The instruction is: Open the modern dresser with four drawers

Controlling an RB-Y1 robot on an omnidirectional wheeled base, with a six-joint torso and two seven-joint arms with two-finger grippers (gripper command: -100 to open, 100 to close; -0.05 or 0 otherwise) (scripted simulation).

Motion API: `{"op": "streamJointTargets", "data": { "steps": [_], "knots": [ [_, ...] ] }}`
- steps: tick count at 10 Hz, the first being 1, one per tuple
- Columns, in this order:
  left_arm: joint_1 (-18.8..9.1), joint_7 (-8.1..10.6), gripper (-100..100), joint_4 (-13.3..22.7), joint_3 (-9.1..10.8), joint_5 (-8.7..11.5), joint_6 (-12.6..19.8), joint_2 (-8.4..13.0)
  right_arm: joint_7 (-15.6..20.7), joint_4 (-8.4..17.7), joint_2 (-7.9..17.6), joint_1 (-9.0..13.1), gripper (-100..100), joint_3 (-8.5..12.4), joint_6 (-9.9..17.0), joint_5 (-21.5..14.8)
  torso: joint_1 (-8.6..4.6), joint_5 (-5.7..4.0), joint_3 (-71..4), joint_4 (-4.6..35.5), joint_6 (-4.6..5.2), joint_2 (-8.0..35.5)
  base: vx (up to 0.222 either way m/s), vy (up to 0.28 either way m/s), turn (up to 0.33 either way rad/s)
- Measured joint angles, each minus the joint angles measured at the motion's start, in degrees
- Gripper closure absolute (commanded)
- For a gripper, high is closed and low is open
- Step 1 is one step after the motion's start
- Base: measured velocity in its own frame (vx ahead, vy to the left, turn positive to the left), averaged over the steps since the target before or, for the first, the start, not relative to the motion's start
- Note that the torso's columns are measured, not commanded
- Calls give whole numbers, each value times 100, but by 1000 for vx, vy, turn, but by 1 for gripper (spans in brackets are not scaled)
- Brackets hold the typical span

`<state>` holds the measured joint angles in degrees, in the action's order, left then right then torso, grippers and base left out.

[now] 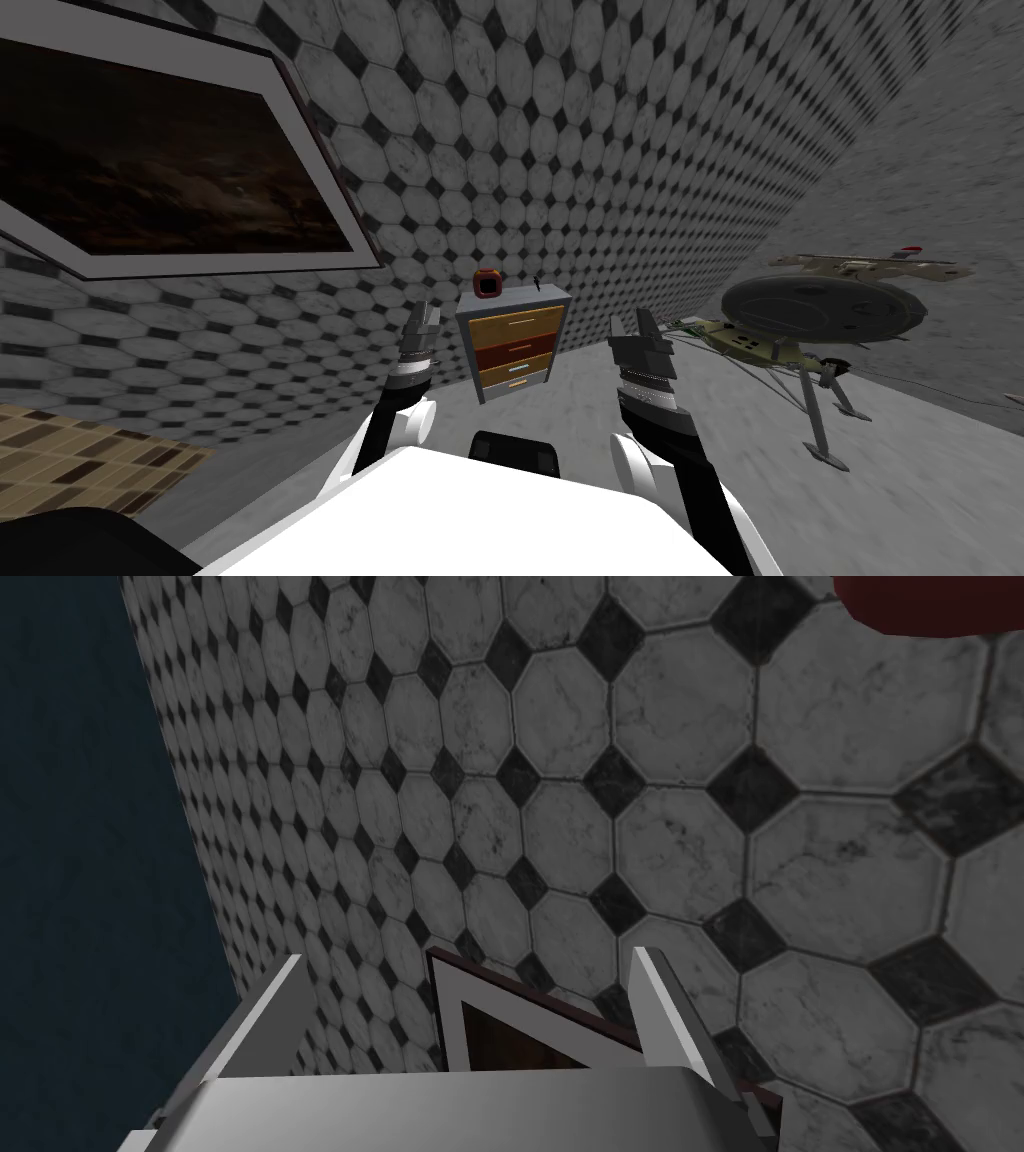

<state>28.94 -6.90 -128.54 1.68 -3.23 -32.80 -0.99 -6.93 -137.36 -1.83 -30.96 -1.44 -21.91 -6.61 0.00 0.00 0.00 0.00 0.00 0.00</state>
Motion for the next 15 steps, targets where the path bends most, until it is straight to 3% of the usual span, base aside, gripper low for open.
{"op": "streamJointTargets", "data": {
  "steps": [2, 9, 10, 12, 15],
  "knots": [
    [0, 0, 0, 0, 0, 0, 0, 0, 0, 0, 0, 0, 0, 0, 0, 0, 0, 0, -1200, 600, 0, 597, 0, 0, 0],
    [0, 0, 0, -2, 0, 0, -1, 0, 0, -2, 0, 0, 0, 0, -1, 0, 0, 0, -7073, 3537, 0, 3539, 0, 0, 0],
    [0, 0, -100, -2, 0, 0, -1, 0, 0, -2, 0, 0, 0, 0, -1, 0, 0, 0, -7919, 3960, 0, 3962, 13, -11, 6],
    [-32, 7, -100, 90, 24, 10, -5, 261, 0, 1, 0, -1, 0, 0, 0, 0, -4, -1, -8428, 4204, 0, 4205, 18, -27, 12],
    [-102, -4, -100, 408, 45, 12, -102, 629, 0, 1, 0, -1, 0, 0, 0, 0, -3, -1, -8459, 4227, 0, 4224, 34, -46, 16]
  ]
}}
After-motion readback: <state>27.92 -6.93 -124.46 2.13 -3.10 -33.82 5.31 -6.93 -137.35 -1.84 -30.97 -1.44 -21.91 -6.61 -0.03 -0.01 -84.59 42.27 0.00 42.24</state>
